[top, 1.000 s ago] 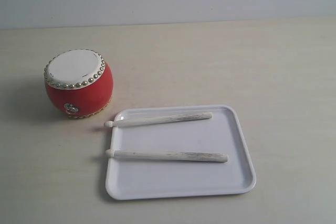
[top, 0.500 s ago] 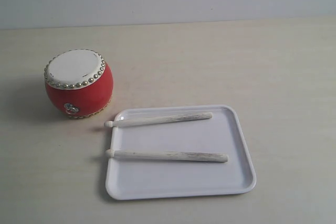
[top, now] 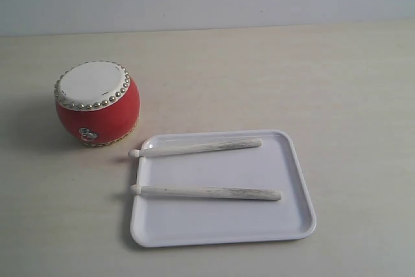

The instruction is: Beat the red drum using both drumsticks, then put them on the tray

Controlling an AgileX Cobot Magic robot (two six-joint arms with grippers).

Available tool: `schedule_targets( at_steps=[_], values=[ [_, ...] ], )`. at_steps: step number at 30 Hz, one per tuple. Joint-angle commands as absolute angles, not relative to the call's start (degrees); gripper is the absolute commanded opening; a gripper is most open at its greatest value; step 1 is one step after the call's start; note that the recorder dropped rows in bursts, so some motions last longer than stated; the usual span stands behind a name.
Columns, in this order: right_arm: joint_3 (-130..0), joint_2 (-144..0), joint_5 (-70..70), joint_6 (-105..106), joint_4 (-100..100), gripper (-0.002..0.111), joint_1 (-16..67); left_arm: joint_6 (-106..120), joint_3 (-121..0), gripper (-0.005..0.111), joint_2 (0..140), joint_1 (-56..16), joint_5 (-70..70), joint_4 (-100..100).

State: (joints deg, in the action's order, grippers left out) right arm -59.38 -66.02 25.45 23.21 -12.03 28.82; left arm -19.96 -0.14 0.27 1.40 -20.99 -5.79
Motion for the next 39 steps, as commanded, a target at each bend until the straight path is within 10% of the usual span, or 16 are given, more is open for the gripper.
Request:
schedule_targets(
  at_steps=[1, 13, 39],
  values=[
    [-57.8, -62.5, 26.2, 18.4, -10.5, 0.000, 22.0, -19.8, 0.0, 0.000, 0.0, 1.5, -20.4, -5.4],
    [-38.2, -34.8, 23.8, 10.8, -9.1, 0.000, -7.9, -19.8, 0.0, 0.000, 0.0, 1.5, -20.4, -5.5],
    [-17.6, -11.4, 25.6, -17.1, 12.6, 0.000, -9.0, -19.8, 0.0, 0.000, 0.0, 1.5, -20.4, -5.5]
  ],
)
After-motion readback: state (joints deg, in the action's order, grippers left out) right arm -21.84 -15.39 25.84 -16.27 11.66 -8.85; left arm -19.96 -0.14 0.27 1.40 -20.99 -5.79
